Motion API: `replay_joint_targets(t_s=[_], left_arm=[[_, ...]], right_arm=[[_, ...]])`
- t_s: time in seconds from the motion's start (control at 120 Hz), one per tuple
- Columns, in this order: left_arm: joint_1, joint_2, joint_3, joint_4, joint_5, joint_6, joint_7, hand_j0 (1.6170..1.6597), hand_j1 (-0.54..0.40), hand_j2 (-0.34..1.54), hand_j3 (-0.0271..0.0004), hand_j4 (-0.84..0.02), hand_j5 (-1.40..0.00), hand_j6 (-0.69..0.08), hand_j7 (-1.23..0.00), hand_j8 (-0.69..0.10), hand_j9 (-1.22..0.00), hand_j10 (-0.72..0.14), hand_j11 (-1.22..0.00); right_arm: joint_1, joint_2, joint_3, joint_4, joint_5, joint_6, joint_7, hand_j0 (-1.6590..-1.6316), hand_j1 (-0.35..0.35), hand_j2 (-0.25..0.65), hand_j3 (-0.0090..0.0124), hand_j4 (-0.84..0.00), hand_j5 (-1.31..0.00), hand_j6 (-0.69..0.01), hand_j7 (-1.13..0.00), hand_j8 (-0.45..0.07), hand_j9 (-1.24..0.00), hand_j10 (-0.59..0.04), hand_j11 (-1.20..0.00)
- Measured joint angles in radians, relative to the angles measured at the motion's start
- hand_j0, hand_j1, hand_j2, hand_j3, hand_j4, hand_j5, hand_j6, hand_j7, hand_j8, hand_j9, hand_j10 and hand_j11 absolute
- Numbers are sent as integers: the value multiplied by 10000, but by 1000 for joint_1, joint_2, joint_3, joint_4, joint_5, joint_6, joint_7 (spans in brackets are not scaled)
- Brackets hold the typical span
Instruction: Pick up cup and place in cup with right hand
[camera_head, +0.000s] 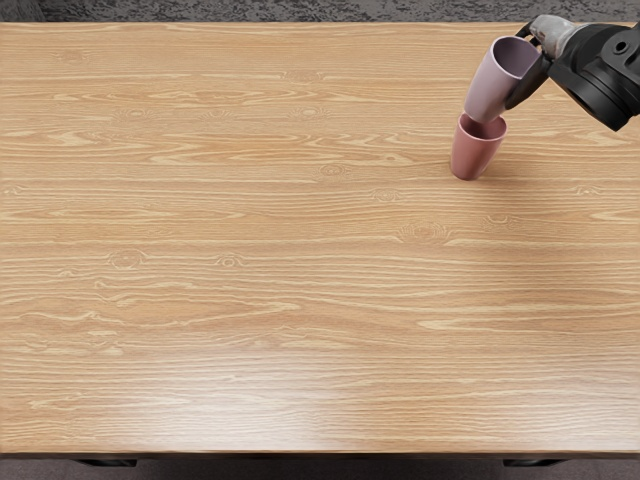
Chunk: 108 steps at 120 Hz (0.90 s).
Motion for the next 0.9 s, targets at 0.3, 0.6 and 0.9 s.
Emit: replay_joint_targets(t_s=[0.3, 0.6, 0.9], left_arm=[[0, 0, 0, 0, 0, 0, 0, 16581, 3442, 9, -2, -38, -53, -38, -53, -38, -53, -38, -53], [0, 0, 0, 0, 0, 0, 0, 16581, 3441, 10, -2, -38, -54, -38, -54, -38, -54, -38, -54], [0, 0, 0, 0, 0, 0, 0, 16581, 3443, 8, -1, -38, -51, -38, -51, -38, -51, -38, -51]], right_arm=[[-1, -3, -2, -1, 0, 5, 1, -16536, 1700, -98, 13, -1983, -8557, -1950, -7955, -2961, -8497, -5613, -8568], [-5, -5, -16, -18, -3, 7, 0, -16498, 2326, 231, 18, -1168, -9012, -1396, -7961, -2327, -8826, -5367, -8951], [-19, -2, -17, -31, -7, -5, 0, -16549, -1006, 173, 0, -623, -3550, -740, -3135, -1071, -3468, -2133, -3515]])
